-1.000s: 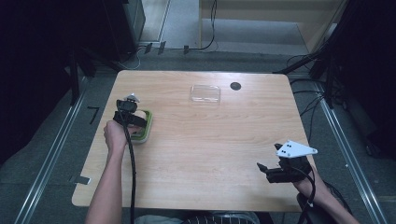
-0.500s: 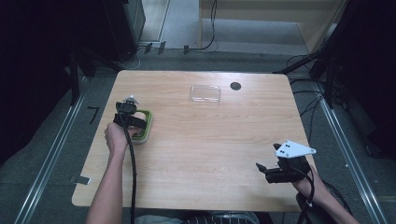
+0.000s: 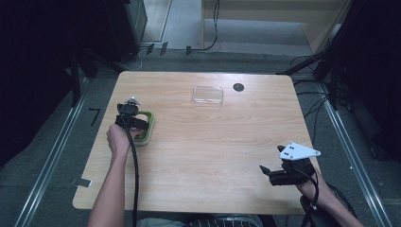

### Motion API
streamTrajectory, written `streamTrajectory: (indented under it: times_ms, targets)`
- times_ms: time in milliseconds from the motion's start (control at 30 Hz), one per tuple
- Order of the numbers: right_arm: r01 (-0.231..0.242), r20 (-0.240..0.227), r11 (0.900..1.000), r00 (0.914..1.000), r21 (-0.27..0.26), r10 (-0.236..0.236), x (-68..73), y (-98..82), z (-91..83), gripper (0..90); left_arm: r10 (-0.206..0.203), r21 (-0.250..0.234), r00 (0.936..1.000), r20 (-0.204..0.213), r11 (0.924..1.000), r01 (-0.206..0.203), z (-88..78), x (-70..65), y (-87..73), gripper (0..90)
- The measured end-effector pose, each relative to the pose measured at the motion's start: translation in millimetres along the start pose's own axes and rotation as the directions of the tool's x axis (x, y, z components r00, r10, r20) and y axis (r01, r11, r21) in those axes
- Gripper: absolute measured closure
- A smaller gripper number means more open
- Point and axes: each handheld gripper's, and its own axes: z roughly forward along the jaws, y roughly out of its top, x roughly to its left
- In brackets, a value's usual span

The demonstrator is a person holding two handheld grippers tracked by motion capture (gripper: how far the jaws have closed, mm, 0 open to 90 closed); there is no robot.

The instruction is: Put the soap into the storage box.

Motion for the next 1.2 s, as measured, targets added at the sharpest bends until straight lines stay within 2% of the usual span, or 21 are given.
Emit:
streamTrajectory:
  times_ms: [300, 467, 700, 1000, 1033, 1200]
  targets:
    - [-0.002, 0.003, 1.000, 1.0000, 0.002, 0.002, 0.0, -0.1, -0.3, 13.4, 0.005, -0.020, 0.9997, -0.024, 0.9998, -0.006, -9.0, -2.4, 3.3, 29.6]
    - [0.000, 0.001, 1.000, 1.0000, 0.000, 0.000, -0.2, 0.0, 0.0, 13.4, 0.010, -0.003, 0.9993, -0.037, 0.9999, -0.010, -13.5, -2.2, 4.1, 22.8]
    - [0.003, -0.002, 1.000, 1.0000, -0.001, -0.003, -0.2, 0.4, 0.7, 13.3, 0.042, 0.044, 0.9979, -0.049, 0.9982, -0.040, -27.9, -5.4, 3.1, 14.7]
    - [0.002, -0.002, 1.000, 1.0000, -0.001, -0.002, -0.4, -0.1, 0.2, 13.4, 0.119, 0.137, 0.9917, -0.049, 0.9843, -0.111, -40.1, -16.9, -0.8, 6.8]
    - [-0.002, 0.000, 1.000, 1.0000, -0.002, 0.002, -0.1, -0.1, 0.0, 13.4, 0.132, 0.155, 0.9900, -0.050, 0.9803, -0.123, -41.0, -17.5, -1.1, 6.0]
    - [0.006, -0.002, 1.000, 1.0000, -0.006, -0.006, 0.9, 0.9, 0.0, 13.4, 0.156, 0.195, 0.9866, -0.047, 0.9702, -0.144, -44.9, -20.7, -5.0, 2.1]
